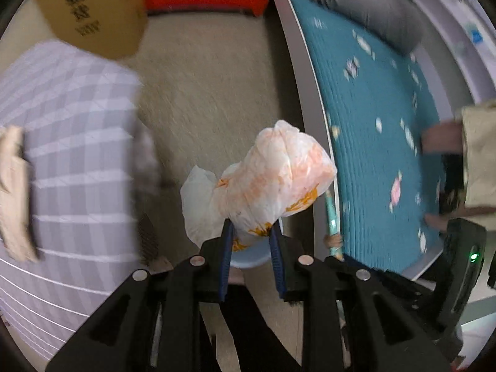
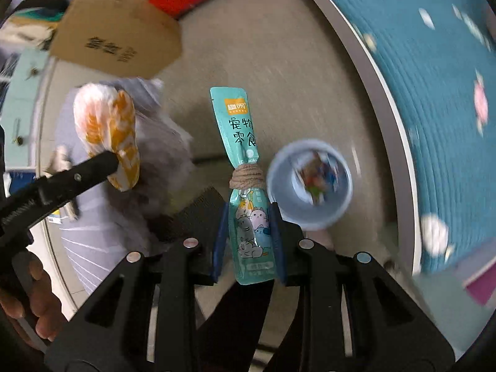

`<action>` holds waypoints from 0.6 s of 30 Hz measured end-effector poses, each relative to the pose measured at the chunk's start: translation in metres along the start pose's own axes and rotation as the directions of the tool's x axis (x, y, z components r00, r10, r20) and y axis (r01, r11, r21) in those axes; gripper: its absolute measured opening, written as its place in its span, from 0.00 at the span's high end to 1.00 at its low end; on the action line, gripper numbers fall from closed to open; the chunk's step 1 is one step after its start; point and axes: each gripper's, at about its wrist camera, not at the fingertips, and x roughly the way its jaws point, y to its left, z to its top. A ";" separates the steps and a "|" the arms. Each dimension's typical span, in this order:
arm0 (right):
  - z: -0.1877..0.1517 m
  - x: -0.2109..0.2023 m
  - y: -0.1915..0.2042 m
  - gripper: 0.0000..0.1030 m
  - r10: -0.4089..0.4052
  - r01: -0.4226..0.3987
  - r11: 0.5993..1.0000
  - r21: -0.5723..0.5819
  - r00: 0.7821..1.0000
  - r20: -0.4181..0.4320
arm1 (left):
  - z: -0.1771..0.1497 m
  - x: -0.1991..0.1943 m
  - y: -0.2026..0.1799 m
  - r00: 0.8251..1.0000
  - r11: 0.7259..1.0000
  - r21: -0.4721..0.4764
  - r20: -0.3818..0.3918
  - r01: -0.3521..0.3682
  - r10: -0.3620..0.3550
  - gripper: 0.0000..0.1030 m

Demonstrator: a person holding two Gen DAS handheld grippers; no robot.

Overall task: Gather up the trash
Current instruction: 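Carry white-orange bag in left tool while right tool carries teal pouch to bin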

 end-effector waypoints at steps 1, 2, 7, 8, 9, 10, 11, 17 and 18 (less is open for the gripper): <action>-0.005 0.007 -0.009 0.75 0.000 0.001 1.000 0.019 1.000 -0.024 | -0.006 0.015 -0.008 0.999 1.000 0.008 -0.032 -0.009 0.009 0.78; -0.011 0.018 -0.022 0.75 0.006 -0.004 0.999 0.046 0.998 -0.057 | -0.012 0.027 -0.011 0.998 1.000 0.014 -0.054 -0.015 0.016 0.78; -0.023 0.052 -0.045 0.74 0.016 -0.005 0.995 0.103 0.993 -0.115 | -0.041 0.078 -0.026 0.989 0.998 0.039 -0.139 -0.042 0.047 0.78; -0.022 0.058 -0.046 0.74 0.027 -0.013 0.994 0.111 0.992 -0.123 | -0.041 0.082 -0.022 0.988 0.998 0.038 -0.148 -0.048 0.053 0.78; -0.021 0.064 -0.047 0.73 0.031 -0.017 0.993 0.116 0.992 -0.125 | -0.045 0.091 -0.021 0.985 0.998 0.036 -0.161 -0.061 0.066 0.78; -0.020 0.068 -0.047 0.72 0.032 -0.017 0.993 0.120 0.992 -0.125 | -0.048 0.095 -0.020 0.983 0.997 0.037 -0.168 -0.069 0.074 0.78; -0.017 0.074 -0.048 0.72 0.035 -0.018 0.991 0.129 0.991 -0.129 | -0.051 0.099 -0.017 0.981 0.996 0.037 -0.175 -0.080 0.085 0.78; -0.010 0.100 -0.062 0.44 0.011 0.010 0.989 0.150 0.991 -0.137 | -0.053 0.123 0.000 0.969 0.995 0.019 -0.226 -0.100 0.102 0.78; -0.011 0.103 -0.065 0.44 0.000 0.021 0.989 0.150 0.991 -0.137 | -0.055 0.127 0.002 0.967 0.994 0.018 -0.232 -0.105 0.107 0.78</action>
